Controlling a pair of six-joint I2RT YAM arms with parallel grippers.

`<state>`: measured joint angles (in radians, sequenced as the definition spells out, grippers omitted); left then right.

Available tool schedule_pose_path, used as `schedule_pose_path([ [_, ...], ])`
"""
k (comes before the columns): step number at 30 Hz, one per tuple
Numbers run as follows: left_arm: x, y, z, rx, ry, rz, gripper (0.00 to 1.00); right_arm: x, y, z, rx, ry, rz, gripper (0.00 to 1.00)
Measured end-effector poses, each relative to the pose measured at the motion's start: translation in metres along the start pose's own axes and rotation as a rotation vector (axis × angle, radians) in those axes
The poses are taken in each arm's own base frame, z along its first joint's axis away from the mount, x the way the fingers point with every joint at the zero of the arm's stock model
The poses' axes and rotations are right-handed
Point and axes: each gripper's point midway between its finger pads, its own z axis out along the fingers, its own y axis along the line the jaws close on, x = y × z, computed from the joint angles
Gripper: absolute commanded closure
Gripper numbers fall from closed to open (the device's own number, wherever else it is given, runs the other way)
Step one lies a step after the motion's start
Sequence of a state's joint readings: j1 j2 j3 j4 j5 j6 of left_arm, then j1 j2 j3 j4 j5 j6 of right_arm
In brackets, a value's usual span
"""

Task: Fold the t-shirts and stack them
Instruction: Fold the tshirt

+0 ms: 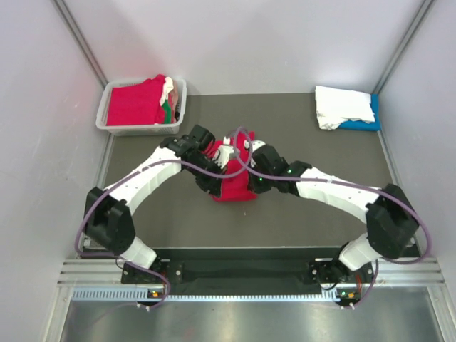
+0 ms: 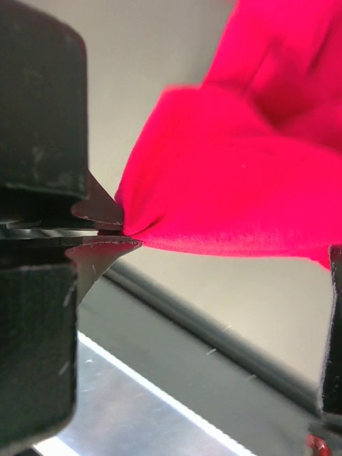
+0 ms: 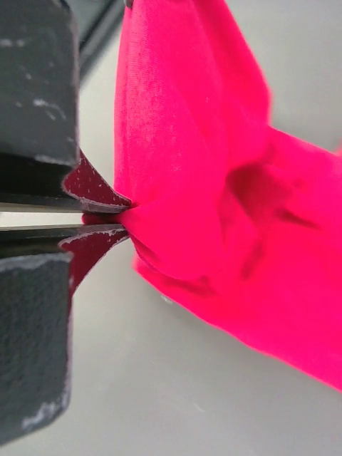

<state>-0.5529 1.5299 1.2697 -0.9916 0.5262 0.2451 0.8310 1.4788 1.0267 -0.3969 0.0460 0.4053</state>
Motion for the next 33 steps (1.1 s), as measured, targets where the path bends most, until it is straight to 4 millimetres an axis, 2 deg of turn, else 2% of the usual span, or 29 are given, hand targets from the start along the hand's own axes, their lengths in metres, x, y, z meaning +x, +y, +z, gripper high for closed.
schedule_pose_path([
  [3, -0.021, 0.033, -0.002, -0.039, -0.051, -0.048, 1.00, -0.024, -0.015, 0.017, 0.017, -0.012, 0.023, 1.00],
  [6, -0.038, 0.078, -0.007, -0.075, -0.088, -0.124, 1.00, -0.060, -0.023, 0.031, 0.023, -0.054, 0.024, 1.00],
  [8, -0.045, 0.108, -0.008, -0.095, -0.102, -0.167, 1.00, -0.079, -0.024, 0.039, 0.021, -0.076, 0.020, 1.00],
  [12, -0.056, 0.147, -0.003, -0.114, -0.115, -0.214, 1.00, -0.112, -0.028, 0.056, 0.022, -0.102, 0.000, 1.00],
  [17, -0.062, 0.166, 0.006, -0.119, -0.111, -0.228, 1.00, -0.128, -0.039, 0.079, 0.037, -0.091, -0.005, 1.00],
  [23, -0.068, 0.179, 0.016, -0.118, -0.104, -0.233, 1.00, -0.119, -0.055, 0.104, 0.058, -0.046, 0.005, 1.00],
  [27, -0.069, 0.188, 0.023, -0.131, -0.092, -0.235, 1.00, -0.114, -0.059, 0.113, 0.061, -0.030, 0.009, 1.00],
  [33, -0.069, 0.200, 0.028, -0.160, -0.082, -0.235, 1.00, -0.120, -0.062, 0.123, 0.059, -0.030, 0.012, 1.00],
])
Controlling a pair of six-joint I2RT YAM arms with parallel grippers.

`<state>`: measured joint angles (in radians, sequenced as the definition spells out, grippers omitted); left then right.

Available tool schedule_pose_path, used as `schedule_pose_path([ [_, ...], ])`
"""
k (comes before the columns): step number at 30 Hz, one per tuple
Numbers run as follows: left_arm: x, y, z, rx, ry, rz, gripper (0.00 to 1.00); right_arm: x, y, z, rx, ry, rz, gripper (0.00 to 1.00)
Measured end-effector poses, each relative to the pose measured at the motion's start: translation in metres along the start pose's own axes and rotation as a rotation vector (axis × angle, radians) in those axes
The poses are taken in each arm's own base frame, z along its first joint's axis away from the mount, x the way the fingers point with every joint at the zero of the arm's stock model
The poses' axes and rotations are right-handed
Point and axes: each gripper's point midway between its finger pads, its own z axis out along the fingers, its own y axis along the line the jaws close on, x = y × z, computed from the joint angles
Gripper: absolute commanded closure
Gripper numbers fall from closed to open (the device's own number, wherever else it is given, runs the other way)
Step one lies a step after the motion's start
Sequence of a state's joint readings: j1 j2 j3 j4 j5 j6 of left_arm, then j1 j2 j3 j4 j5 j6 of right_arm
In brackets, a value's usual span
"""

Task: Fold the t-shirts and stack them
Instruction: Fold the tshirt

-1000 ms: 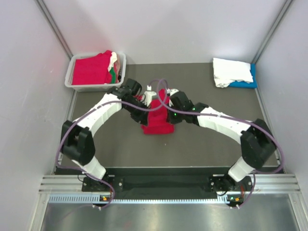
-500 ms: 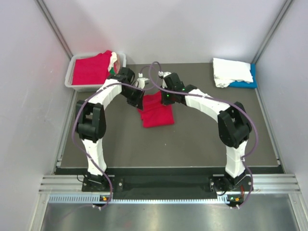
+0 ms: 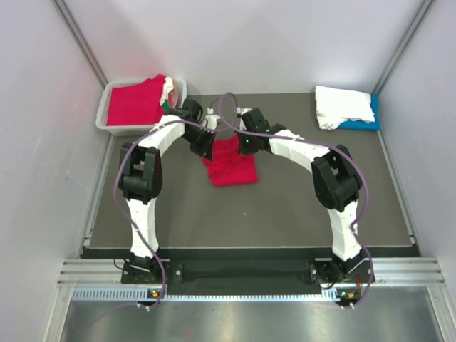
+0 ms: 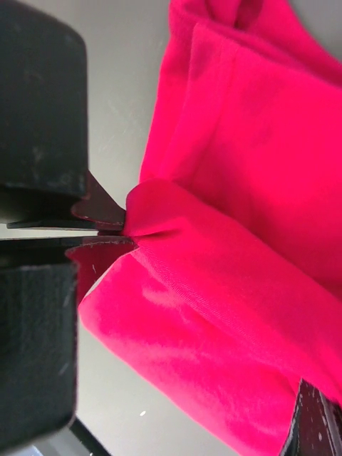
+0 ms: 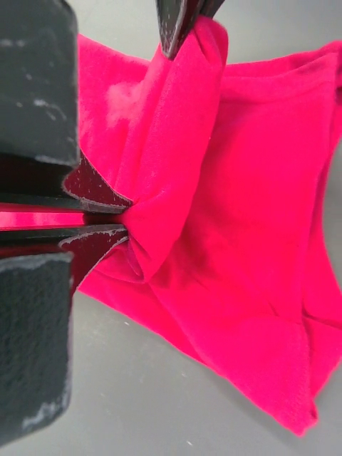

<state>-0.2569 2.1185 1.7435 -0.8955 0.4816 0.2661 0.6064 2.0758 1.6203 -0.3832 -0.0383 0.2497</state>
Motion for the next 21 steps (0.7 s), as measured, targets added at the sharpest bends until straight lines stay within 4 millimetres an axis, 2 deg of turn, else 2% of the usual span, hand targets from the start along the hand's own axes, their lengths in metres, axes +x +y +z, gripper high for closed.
schedule_pose_path([
  [4, -0.010, 0.008, 0.003, -0.016, -0.014, 0.005, 1.00, -0.011, -0.004, 0.004, -0.002, -0.013, 0.005, 1.00],
  [11, -0.046, 0.025, -0.003, -0.055, -0.080, 0.029, 1.00, -0.030, -0.016, 0.009, 0.003, -0.046, 0.022, 0.99],
  [12, -0.049, 0.026, -0.003, -0.057, -0.086, 0.029, 0.96, -0.032, -0.016, 0.009, 0.003, -0.051, 0.021, 0.85],
  [13, -0.054, 0.029, -0.004, -0.060, -0.096, 0.028, 0.90, -0.035, -0.017, 0.009, 0.003, -0.057, 0.021, 0.73],
  [14, -0.056, 0.031, -0.005, -0.063, -0.101, 0.027, 0.71, -0.036, -0.017, 0.009, 0.003, -0.060, 0.022, 0.64],
  [16, -0.060, 0.037, -0.006, -0.081, -0.108, 0.017, 0.54, -0.036, -0.020, 0.009, 0.012, -0.061, 0.016, 0.43],
  [17, -0.060, 0.043, -0.008, -0.100, -0.109, 0.011, 0.32, -0.036, -0.025, 0.008, 0.028, -0.060, 0.011, 0.23],
  [18, -0.060, 0.047, -0.010, -0.111, -0.111, 0.008, 0.20, -0.036, -0.029, 0.009, 0.040, -0.059, 0.016, 0.01],
  [20, -0.057, 0.060, -0.015, -0.143, -0.110, -0.017, 0.02, -0.036, -0.040, 0.008, 0.073, -0.058, 0.023, 0.00],
  [21, -0.056, 0.064, -0.017, -0.153, -0.112, -0.030, 0.02, -0.036, -0.046, 0.008, 0.090, -0.057, 0.020, 0.00],
])
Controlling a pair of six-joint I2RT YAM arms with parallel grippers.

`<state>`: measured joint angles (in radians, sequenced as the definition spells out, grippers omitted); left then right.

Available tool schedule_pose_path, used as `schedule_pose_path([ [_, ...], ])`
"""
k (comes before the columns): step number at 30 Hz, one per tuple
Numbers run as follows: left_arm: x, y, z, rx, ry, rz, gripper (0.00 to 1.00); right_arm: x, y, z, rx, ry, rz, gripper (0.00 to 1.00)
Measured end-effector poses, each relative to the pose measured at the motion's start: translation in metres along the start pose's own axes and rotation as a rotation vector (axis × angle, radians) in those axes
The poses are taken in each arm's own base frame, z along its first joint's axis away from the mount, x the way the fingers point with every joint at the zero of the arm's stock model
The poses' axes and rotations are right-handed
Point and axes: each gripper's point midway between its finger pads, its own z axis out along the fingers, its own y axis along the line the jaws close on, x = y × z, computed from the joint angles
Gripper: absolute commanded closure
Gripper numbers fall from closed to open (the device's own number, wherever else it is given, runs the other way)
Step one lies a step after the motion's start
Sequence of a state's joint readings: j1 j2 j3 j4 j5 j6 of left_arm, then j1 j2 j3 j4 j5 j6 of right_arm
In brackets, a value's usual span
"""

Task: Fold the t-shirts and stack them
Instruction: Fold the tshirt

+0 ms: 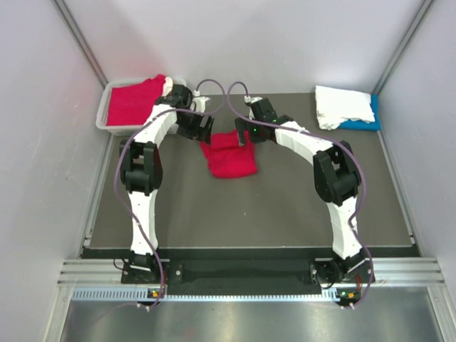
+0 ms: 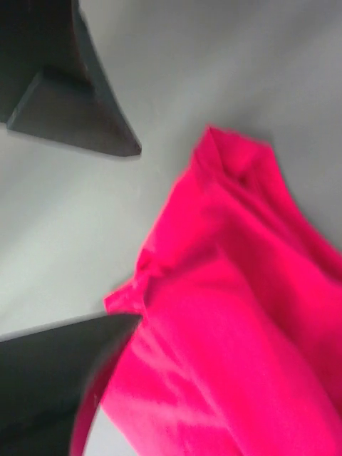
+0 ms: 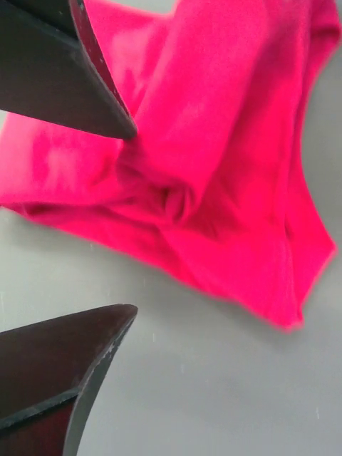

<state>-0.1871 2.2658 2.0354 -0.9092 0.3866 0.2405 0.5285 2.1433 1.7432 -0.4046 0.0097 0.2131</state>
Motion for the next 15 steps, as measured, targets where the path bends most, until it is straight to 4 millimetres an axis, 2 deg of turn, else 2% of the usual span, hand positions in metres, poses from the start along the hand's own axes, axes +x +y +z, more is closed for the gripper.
schedule_pose_path([
  [3, 0.001, 0.012, -0.005, -0.022, -0.005, -0.030, 0.02, 0.000, -0.011, 0.000, 0.039, 0.000, 0.002, 0.00],
  [7, -0.002, 0.013, -0.012, -0.023, -0.019, -0.039, 0.02, -0.001, -0.016, 0.000, 0.068, -0.006, 0.002, 0.00],
  [10, -0.004, 0.003, -0.020, 0.004, -0.032, -0.044, 0.02, 0.000, -0.018, -0.001, 0.076, -0.008, 0.001, 0.00],
  [15, 0.010, -0.028, -0.053, 0.067, -0.044, -0.055, 0.02, 0.018, -0.019, -0.012, 0.082, 0.023, -0.010, 0.00],
])
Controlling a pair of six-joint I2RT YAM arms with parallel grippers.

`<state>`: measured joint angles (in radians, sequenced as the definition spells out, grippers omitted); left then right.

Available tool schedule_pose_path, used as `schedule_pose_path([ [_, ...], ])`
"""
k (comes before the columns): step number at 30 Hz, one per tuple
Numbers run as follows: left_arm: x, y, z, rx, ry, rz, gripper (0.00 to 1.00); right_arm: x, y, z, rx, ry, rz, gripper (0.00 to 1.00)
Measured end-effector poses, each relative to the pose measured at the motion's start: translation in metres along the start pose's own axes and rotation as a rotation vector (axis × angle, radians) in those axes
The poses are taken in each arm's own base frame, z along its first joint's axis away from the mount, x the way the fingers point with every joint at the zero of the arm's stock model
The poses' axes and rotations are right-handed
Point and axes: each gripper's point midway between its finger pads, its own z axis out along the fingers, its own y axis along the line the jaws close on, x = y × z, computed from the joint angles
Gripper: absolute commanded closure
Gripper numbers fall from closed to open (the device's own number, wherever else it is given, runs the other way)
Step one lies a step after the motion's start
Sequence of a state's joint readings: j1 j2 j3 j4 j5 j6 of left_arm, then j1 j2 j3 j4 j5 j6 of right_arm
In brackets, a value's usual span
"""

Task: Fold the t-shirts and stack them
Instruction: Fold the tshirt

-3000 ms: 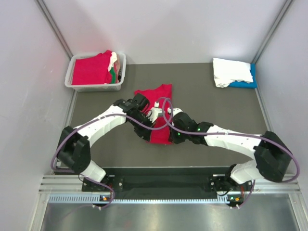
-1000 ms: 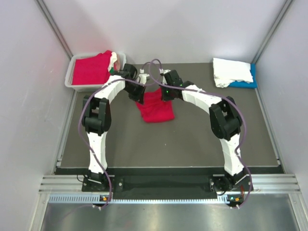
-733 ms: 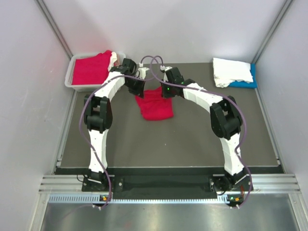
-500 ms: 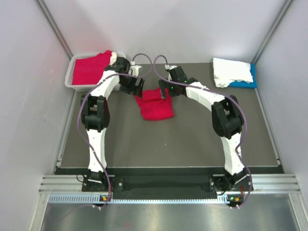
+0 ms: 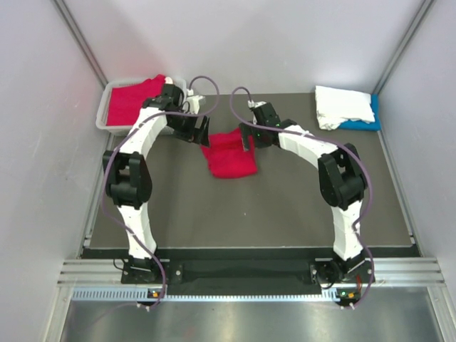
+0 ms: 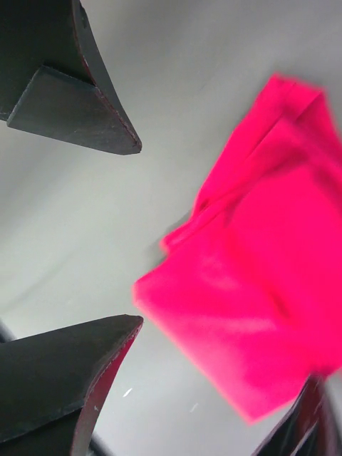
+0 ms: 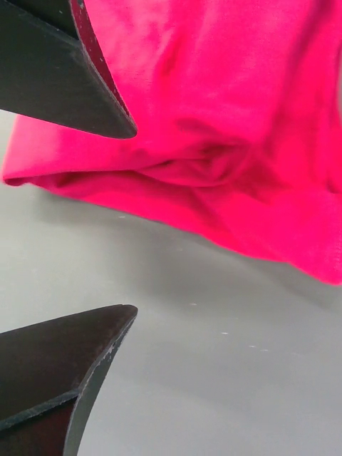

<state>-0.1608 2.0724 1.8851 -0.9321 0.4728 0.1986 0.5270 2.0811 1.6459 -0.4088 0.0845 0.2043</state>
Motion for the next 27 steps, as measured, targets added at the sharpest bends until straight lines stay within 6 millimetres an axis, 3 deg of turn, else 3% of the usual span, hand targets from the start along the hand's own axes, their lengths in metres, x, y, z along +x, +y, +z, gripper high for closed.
schedule_pose_path([
  [4, 0.013, -0.028, -0.031, 0.046, -0.025, -0.001, 0.02, 0.005, 0.010, -0.014, -0.007, -0.003, -0.025, 0.00],
  [9, 0.022, -0.062, -0.056, 0.121, -0.055, 0.021, 0.02, 0.008, 0.056, -0.030, -0.070, -0.023, -0.097, 0.00],
  [12, 0.034, -0.085, -0.056, 0.164, -0.038, 0.050, 0.02, 0.011, 0.079, -0.034, -0.108, -0.013, -0.128, 0.00],
  [17, 0.056, -0.129, -0.048, 0.241, 0.015, 0.122, 0.02, -0.011, 0.099, -0.022, -0.152, -0.035, -0.130, 0.00],
  [22, 0.055, -0.131, -0.058, 0.234, -0.017, 0.136, 0.02, -0.026, 0.107, 0.000, -0.177, -0.034, -0.119, 0.00],
  [27, 0.053, -0.131, -0.064, 0.220, -0.055, 0.155, 0.03, -0.027, 0.106, 0.024, -0.206, -0.003, -0.098, 0.00],
])
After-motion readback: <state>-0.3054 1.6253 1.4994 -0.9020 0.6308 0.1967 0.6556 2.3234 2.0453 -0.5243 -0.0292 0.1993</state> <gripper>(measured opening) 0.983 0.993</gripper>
